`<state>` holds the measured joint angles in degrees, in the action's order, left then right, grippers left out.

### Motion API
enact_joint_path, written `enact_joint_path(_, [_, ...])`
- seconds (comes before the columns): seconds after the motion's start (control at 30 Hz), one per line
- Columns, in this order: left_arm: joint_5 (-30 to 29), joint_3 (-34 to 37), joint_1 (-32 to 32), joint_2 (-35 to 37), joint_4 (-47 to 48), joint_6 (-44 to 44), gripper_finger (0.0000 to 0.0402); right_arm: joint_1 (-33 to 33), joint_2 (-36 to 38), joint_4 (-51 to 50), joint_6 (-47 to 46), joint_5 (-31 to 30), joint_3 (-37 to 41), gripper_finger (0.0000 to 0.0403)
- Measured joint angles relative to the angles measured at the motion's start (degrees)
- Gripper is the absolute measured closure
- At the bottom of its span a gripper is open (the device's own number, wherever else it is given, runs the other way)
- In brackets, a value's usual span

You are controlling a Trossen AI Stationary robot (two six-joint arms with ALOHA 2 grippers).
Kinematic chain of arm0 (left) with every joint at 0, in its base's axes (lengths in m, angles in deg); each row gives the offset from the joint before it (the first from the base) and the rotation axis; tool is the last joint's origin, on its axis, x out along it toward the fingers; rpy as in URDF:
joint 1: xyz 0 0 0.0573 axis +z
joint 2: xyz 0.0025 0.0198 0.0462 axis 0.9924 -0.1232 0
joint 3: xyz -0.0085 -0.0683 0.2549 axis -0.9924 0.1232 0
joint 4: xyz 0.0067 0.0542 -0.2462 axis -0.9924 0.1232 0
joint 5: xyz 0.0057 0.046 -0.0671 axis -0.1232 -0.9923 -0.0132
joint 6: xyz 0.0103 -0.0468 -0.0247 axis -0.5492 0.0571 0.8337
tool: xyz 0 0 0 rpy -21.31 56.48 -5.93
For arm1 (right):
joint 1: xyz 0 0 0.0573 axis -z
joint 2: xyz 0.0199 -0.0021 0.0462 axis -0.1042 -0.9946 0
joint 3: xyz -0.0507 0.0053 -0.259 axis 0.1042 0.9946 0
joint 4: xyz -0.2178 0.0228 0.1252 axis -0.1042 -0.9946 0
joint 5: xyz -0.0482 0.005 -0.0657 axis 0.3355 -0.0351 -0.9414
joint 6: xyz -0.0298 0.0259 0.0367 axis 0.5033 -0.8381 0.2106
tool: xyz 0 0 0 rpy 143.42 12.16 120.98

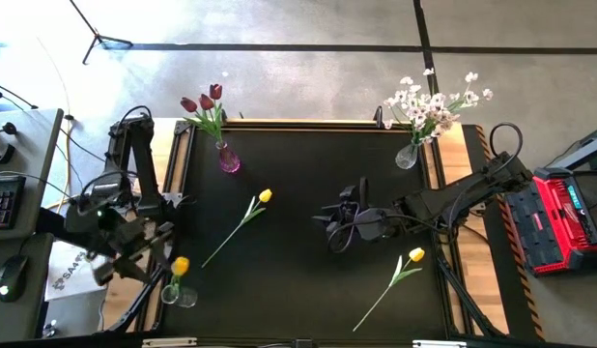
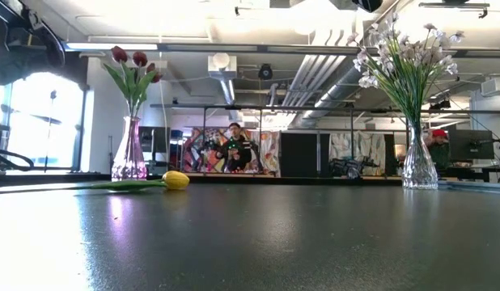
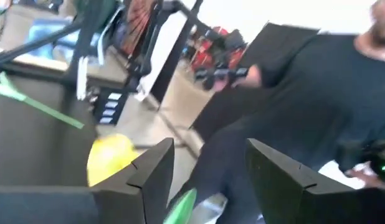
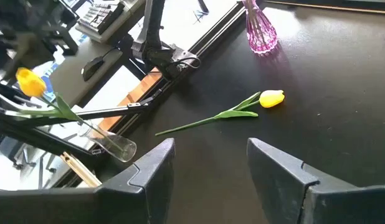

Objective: Sort flowers into vase by color
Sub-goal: Put the left yellow tulip flower into the bottom left transparent vase

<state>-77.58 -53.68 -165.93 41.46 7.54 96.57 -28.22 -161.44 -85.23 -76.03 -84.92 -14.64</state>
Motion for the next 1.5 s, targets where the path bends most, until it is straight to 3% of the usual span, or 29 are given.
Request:
enact_joint_path(0.1, [-4.43,-0.02,0.00,2.14,-3.08,-2.35,0.0215,0.46,-0.02,-0.02,1.19,0.00,0.01,0.0215])
enact_joint_path(0.23, [-23.47,-0.09,1.01,4.37,-3.01,-0.74,0.0221,1.25,-0.02,-1.58,-0.91,-0.02,0.01,0.0215])
enact_joint_path(0.43, [-33.95,-0.66,5.82,4.95,-2.43,-7.50,0.0224,1.31,-0.02,-7.29,-5.95,-0.02,0.01,0.0214])
enact_joint_path(0.5, [-35.00,-1.05,8.19,5.05,-2.45,-7.99,0.0224,1.29,-0.02,-8.75,-6.67,-0.02,0.01,0.0214])
enact_joint_path(0.73, [-27.05,-1.31,17.74,2.65,-2.45,-6.03,0.0224,1.74,-0.02,-9.03,-6.22,1.35,0.00,0.0214])
enact_joint_path(0.87, [-16.67,-1.31,25.26,-2.02,-2.46,-5.18,0.0224,2.42,-0.02,-9.03,-4.44,2.28,0.01,0.0214])
enact_joint_path(1.07, [-1.44,-1.35,39.34,-10.88,-1.33,2.82,0.0225,4.61,-0.02,-8.79,-1.57,4.91,0.01,0.0214])
enact_joint_path(1.33, [11.37,-1.31,58.91,-19.16,18.46,20.47,0.0225,6.64,-0.02,-8.63,0.17,8.60,0.01,0.0214])
enact_joint_path(1.5, [20.84,0.75,65.42,-25.41,20.92,17.11,0.0225,6.56,-0.02,-9.05,1.59,9.79,0.01,0.0214])
